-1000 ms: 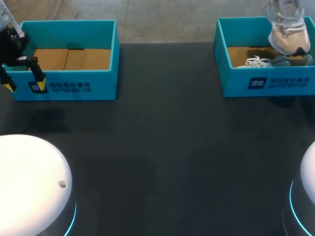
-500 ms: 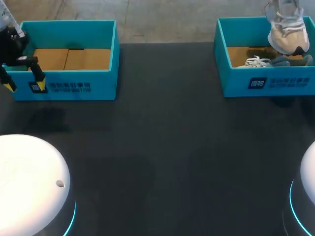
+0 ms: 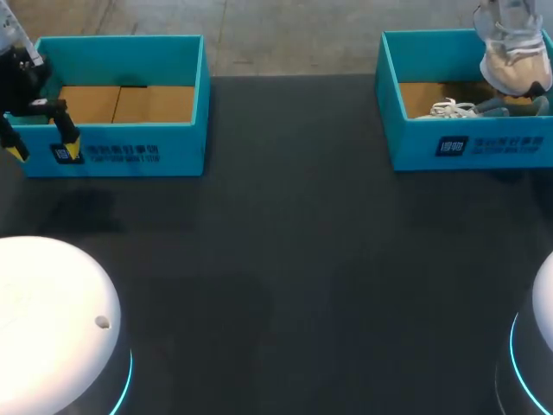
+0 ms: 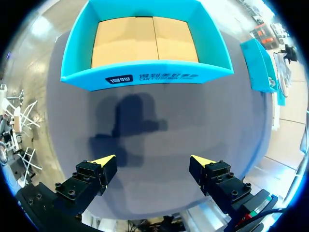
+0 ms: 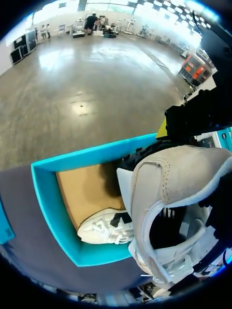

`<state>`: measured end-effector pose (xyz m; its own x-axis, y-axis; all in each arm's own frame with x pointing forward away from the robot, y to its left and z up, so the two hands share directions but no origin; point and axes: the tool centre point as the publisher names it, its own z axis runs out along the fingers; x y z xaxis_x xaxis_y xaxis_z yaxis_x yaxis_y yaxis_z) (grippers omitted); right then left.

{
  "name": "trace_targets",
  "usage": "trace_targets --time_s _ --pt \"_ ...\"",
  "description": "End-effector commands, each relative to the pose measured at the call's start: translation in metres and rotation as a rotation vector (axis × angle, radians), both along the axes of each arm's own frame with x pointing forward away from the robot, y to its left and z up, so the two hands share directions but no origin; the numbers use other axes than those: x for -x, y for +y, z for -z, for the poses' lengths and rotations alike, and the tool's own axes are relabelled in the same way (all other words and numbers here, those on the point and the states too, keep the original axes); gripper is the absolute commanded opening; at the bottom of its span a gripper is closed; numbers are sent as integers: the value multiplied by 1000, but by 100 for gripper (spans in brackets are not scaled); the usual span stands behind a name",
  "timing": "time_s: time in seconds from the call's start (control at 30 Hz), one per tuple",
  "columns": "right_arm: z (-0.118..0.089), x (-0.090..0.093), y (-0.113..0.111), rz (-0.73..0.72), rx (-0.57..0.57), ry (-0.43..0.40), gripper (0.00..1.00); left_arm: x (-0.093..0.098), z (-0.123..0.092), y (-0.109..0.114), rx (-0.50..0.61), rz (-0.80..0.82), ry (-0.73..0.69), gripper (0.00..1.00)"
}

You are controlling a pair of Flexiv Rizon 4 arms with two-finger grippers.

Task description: Take the shoe out of the shoebox, open the shoe tongue, remove and reinsert the insole, then place the shoe into the shoebox

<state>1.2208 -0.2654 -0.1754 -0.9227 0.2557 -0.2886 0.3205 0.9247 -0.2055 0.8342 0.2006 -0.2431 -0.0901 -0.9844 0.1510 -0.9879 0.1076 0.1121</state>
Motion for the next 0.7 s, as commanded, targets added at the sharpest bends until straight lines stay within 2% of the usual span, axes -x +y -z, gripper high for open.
trace_targets --time_s 0.03,0.23,0.4,0.7 --pt "-1 -15 -9 76 -4 34 0 0 0 0 -1 0 0 100" --pt "1 -12 -33 304 -68 50 0 0 0 0 -1 0 0 100" --pt "3 -5 -55 532 -137 31 0 0 0 0 -1 0 0 100" --pt "3 7 -78 774 -206 5 0 0 0 0 -1 0 0 100"
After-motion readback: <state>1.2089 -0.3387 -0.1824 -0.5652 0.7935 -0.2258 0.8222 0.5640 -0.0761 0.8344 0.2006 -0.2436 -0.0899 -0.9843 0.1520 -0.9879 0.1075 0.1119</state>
